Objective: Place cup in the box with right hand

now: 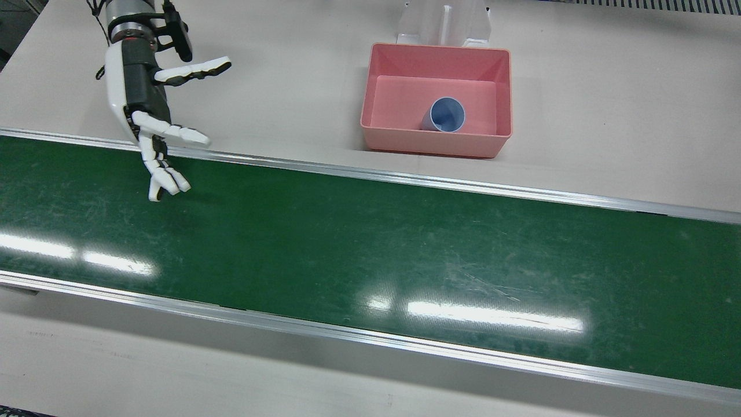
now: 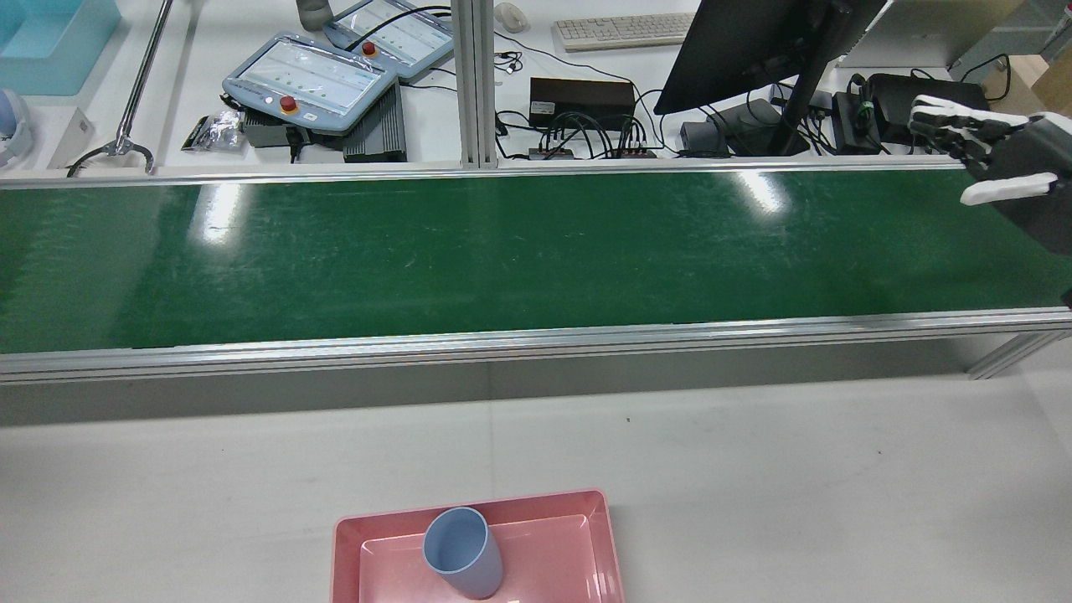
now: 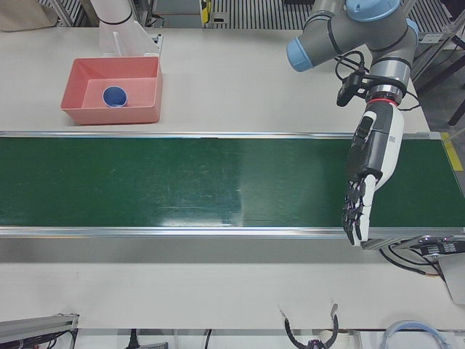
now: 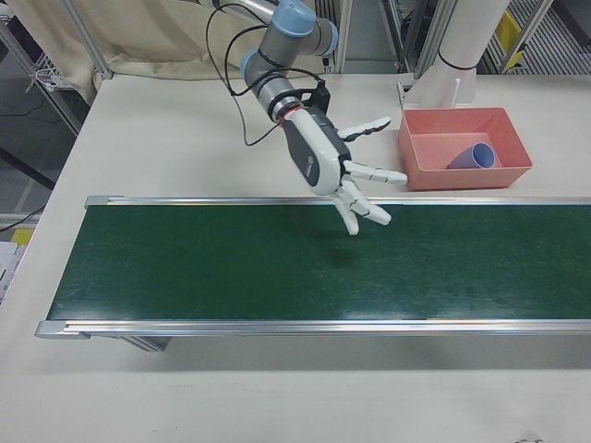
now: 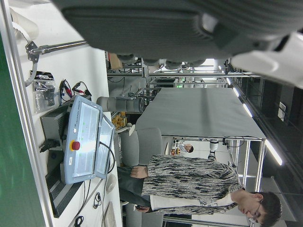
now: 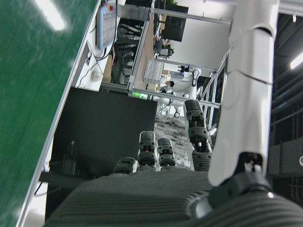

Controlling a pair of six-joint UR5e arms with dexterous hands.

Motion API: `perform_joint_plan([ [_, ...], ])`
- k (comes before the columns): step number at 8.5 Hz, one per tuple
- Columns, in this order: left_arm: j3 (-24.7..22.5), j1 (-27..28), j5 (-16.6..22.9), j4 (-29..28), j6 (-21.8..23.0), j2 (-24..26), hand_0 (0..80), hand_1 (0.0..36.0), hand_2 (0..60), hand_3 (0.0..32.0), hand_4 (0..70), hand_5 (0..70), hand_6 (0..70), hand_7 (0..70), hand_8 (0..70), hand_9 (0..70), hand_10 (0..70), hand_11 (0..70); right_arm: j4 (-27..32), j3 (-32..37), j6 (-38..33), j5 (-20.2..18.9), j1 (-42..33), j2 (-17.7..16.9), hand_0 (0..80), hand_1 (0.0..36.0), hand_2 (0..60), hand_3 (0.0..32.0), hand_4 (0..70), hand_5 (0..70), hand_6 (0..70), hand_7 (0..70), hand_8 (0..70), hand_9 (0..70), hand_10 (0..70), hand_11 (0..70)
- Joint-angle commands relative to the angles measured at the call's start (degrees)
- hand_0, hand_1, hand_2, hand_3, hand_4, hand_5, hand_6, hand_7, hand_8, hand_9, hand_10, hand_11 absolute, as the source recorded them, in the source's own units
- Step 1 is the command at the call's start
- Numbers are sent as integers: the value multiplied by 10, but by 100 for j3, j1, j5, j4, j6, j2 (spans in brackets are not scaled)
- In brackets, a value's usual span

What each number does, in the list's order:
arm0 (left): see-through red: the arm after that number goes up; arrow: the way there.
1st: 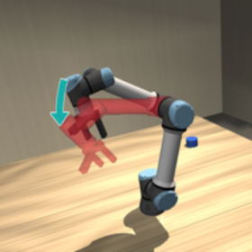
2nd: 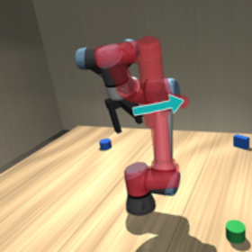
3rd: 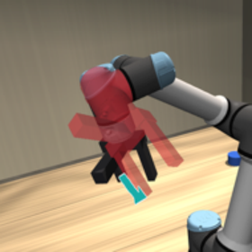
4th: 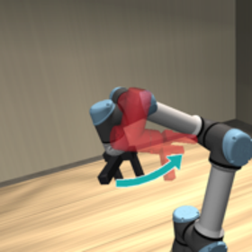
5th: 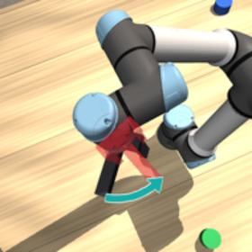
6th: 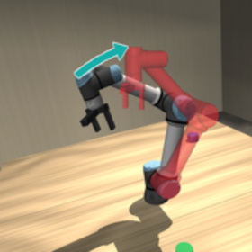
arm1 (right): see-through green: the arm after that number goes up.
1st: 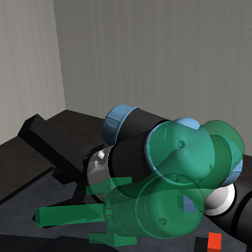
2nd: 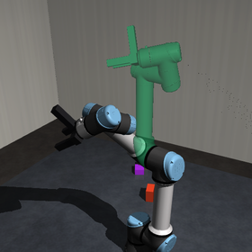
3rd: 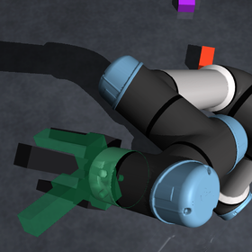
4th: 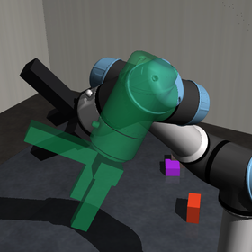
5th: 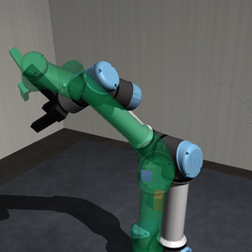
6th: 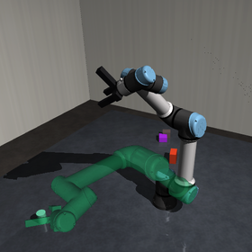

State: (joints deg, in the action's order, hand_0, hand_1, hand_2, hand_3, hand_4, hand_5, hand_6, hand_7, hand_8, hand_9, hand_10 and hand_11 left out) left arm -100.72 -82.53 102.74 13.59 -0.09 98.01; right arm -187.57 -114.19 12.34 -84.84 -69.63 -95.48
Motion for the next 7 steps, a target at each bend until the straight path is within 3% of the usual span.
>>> perform_joint_plan([
  [1,0,0,0,-6,0,-2,0,0,0,0,0,0,0,0,0,0,0,0,1020,1072,-249,-542,-1357,-725,596,194,53,0,153,79,60,177,109,190,34,73],
  [3,0,0,0,3,0,-2,0,0,0,0,0,0,0,0,0,0,0,0,1125,1154,-258,-534,-1562,-840,597,194,56,0,188,77,62,186,112,195,38,76],
  [4,-9,0,0,12,0,7,0,0,0,0,0,0,0,0,0,0,0,0,1282,1145,-250,-525,-1623,-858,611,176,18,0,205,78,59,173,110,191,40,80],
  [6,-9,0,0,3,0,-1,0,0,0,0,0,0,0,0,0,0,0,0,1293,1092,-249,-525,-1668,-849,596,206,72,0,156,79,60,174,110,190,40,81],
  [7,0,0,0,3,0,-2,0,0,0,0,0,0,0,0,0,0,0,0,1293,1075,-249,-525,-1676,-867,604,199,55,0,182,79,61,181,112,194,40,81],
])
